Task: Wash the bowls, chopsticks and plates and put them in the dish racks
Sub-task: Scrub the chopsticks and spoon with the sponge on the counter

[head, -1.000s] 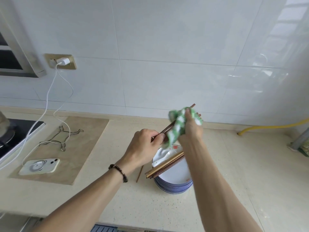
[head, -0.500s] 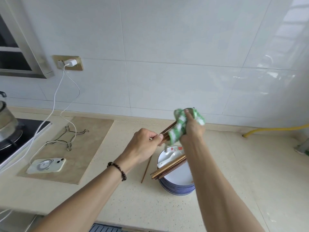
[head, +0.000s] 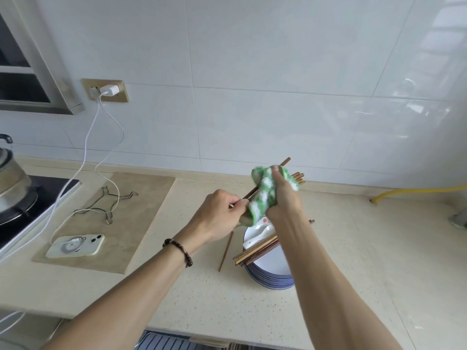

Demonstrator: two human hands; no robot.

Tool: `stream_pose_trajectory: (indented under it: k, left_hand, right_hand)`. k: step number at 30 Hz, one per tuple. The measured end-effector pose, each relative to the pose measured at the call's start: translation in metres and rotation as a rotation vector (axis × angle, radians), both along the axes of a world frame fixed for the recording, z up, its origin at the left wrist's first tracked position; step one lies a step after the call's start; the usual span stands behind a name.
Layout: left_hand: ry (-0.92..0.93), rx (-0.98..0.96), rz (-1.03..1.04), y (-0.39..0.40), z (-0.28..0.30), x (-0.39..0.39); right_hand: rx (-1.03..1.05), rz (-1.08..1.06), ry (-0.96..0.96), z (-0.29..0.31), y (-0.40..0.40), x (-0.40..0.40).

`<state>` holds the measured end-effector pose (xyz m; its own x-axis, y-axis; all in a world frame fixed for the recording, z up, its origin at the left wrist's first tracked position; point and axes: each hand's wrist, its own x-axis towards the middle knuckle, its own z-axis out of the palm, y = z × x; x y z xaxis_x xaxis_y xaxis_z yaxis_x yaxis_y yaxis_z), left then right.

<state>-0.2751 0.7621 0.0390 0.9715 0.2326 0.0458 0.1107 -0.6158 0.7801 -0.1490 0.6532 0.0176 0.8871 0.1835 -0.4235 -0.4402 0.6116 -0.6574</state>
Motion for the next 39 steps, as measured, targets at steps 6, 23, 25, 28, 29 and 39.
stream_pose_trajectory:
  k: [6, 23, 25, 28, 29, 39]
  left_hand:
    - [-0.053, -0.001, 0.103, 0.008, -0.006, -0.02]
    - [-0.147, 0.047, 0.075, 0.019, -0.015, -0.025]
    - [-0.139, 0.065, 0.068, 0.018, -0.013, -0.021]
    - [-0.11, 0.016, 0.086, 0.033, -0.015, -0.03]
    - [-0.101, -0.002, 0.103, 0.038, -0.015, -0.035]
    - [0.023, -0.06, 0.036, 0.019, -0.022, -0.02]
  right_hand:
    - [0.027, -0.03, -0.012, 0.012, -0.024, 0.032]
    - [-0.1, -0.15, -0.074, -0.003, 0.005, 0.004]
    - [-0.067, -0.057, -0.071, -0.004, 0.014, -0.004]
    - [-0.058, -0.036, -0.101, 0.002, 0.0, 0.007]
    - [-0.077, -0.068, -0.098, 0.004, -0.009, 0.013]
    - [0.078, 0.367, -0.117, -0.004, 0.016, -0.066]
